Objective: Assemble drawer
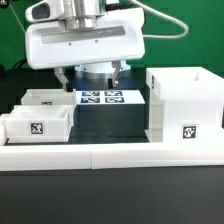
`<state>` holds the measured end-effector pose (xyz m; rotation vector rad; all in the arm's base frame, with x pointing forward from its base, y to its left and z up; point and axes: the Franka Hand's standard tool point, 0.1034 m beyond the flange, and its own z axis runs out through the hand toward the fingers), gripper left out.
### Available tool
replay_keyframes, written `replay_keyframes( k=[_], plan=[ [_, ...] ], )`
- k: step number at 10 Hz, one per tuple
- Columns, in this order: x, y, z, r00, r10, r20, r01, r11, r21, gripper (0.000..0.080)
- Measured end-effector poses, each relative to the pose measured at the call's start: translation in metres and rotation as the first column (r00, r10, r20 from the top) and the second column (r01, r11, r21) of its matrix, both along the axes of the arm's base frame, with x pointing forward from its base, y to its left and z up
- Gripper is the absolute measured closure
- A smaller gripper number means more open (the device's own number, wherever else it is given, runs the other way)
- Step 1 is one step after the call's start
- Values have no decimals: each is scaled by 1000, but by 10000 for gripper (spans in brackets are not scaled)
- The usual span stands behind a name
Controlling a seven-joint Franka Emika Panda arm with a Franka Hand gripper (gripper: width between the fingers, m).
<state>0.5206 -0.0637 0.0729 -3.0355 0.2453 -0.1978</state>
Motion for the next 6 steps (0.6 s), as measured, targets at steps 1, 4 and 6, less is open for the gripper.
replay_keyframes(
  k=[1, 4, 6],
  plan=[
    [-3, -10, -7, 1000, 16, 0, -16, 1000, -12, 151],
    [-4, -15, -10, 1000, 19, -3, -19, 1000, -15, 151],
    [-4, -15, -10, 1000, 19, -3, -19, 1000, -15, 151]
  ],
)
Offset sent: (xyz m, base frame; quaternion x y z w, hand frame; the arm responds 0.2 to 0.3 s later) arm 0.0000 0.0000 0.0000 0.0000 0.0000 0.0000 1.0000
